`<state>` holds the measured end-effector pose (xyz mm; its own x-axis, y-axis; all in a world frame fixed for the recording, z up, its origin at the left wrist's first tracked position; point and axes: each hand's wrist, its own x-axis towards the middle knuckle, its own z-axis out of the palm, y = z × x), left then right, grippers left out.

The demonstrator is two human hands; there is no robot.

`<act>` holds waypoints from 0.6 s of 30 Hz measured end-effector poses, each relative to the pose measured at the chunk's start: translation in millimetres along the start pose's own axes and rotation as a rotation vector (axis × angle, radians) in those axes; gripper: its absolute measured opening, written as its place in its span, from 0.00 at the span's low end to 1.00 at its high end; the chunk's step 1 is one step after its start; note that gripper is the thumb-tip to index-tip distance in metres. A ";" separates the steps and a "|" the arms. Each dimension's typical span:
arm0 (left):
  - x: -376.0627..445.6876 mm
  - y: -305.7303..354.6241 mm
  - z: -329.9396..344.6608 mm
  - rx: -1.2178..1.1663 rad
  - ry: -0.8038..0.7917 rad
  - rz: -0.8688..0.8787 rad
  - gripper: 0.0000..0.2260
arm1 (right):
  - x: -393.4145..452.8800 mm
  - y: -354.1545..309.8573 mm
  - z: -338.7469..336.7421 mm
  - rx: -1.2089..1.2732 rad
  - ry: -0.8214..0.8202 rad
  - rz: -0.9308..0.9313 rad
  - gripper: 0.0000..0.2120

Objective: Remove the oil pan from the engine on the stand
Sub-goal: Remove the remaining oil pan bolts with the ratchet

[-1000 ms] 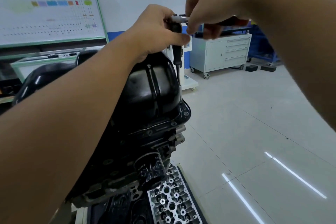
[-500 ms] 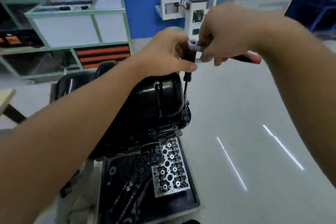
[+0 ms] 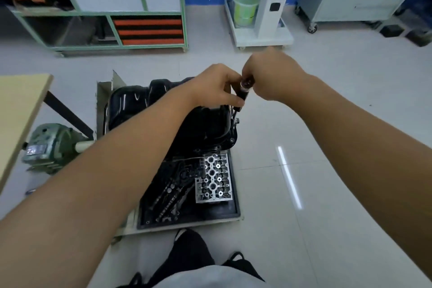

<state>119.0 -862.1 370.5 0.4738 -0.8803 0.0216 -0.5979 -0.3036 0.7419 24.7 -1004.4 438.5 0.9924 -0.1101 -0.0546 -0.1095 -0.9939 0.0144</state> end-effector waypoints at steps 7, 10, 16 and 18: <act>6.5 -13.3 13.3 -0.045 0.228 0.015 0.09 | -20.8 5.6 13.9 0.306 -0.101 0.176 0.18; 11.0 -17.1 9.8 -0.043 0.165 0.073 0.10 | -14.0 7.4 13.9 0.333 -0.073 0.172 0.13; 8.7 -25.9 14.4 -0.009 0.234 0.076 0.12 | 7.8 14.9 15.0 0.073 0.001 -0.026 0.13; 9.4 -26.7 14.2 -0.012 0.213 0.097 0.13 | 11.6 18.9 15.9 0.066 0.002 -0.047 0.17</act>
<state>130.2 -867.4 341.3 0.5410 -0.8081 0.2332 -0.6399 -0.2155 0.7376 33.2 -1024.7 422.3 0.9967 -0.0630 -0.0519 -0.0658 -0.9964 -0.0537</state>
